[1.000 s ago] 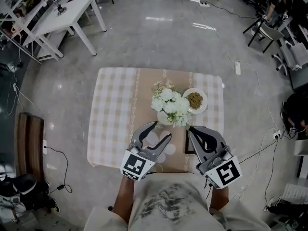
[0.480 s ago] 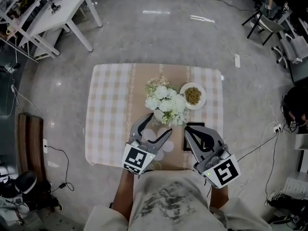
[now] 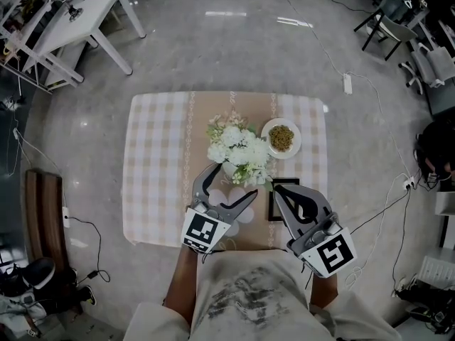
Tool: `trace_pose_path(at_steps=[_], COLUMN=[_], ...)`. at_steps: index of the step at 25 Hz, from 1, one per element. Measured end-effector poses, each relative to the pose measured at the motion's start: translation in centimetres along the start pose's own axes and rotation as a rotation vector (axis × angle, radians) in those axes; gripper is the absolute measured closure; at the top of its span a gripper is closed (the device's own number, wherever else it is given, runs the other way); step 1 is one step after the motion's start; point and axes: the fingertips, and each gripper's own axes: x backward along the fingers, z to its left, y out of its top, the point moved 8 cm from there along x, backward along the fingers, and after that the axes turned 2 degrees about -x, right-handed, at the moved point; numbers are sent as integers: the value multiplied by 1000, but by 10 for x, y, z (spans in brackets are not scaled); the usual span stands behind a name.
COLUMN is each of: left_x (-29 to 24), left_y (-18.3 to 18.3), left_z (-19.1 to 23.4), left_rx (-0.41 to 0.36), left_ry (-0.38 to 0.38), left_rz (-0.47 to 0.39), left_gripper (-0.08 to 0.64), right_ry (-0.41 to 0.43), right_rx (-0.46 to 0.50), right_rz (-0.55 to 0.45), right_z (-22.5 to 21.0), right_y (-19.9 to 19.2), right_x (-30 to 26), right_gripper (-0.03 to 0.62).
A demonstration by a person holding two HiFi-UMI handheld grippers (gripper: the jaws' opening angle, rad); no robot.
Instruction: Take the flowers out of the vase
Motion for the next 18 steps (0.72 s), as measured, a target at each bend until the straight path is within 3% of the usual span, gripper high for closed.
trace_pose_path(at_steps=[18], left_x=[-20], left_y=[4], left_z=[2], left_rx=[-31], left_ry=[-18], left_rz=[-40], left_gripper=[9], right_ry=[-13], right_rx=[-17], right_rz=[11], right_z=[-8], right_y=[-4], right_x=[4], right_gripper=[575])
